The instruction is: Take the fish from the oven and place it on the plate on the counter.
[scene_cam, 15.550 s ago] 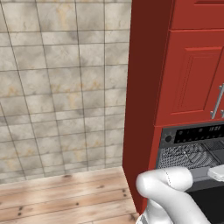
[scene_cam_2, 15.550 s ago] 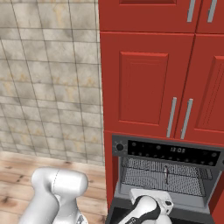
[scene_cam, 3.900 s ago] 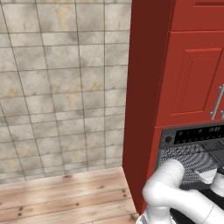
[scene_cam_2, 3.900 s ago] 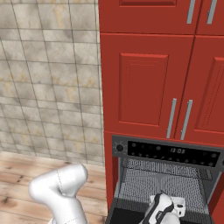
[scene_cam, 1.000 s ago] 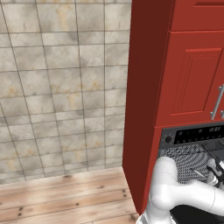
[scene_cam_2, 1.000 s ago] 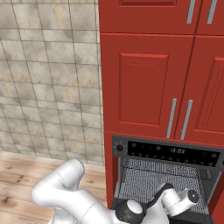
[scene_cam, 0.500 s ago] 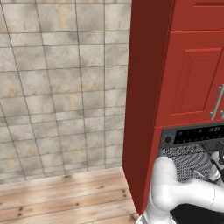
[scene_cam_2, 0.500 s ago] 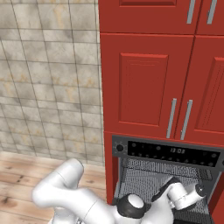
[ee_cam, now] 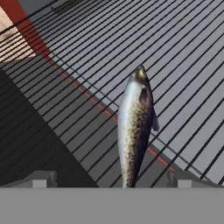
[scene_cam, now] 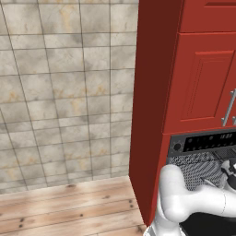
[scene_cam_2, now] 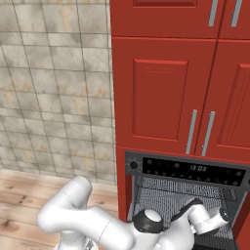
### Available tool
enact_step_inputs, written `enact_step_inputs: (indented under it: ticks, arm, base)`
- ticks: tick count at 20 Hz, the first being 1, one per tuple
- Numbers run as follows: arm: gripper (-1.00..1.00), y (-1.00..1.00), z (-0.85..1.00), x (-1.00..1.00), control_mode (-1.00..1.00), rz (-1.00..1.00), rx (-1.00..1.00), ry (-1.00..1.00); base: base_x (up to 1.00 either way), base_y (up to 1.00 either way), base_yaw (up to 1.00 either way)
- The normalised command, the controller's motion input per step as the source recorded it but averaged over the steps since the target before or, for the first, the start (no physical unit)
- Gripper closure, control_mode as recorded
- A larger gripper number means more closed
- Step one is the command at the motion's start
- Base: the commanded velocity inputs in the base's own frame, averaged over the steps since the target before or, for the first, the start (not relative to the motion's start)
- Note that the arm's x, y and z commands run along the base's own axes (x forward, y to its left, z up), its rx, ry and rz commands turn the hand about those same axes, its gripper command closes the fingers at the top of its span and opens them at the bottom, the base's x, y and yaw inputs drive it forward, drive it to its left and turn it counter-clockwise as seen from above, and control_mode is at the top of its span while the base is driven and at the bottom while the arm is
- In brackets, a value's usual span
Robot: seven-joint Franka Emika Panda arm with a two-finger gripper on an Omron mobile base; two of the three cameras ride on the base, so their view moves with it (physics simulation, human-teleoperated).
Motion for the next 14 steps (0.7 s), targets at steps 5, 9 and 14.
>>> enact_step_inputs:
  ticks: [5,9,14]
  arm:
    - [-1.00,0.00,-0.76,0.03,-1.00,0.04,0.23,-0.11]
    - [-1.00,0.00,-0.74,0.10,-1.00,0.05,0.36,-0.18]
    - [-1.00,0.00,-0.73,0.01,-1.00,0.05,0.34,-0.11]
  base:
    - [0.00,0.00,0.00]
    - [0.00,0.00,0.00]
    - [0.00,0.00,0.00]
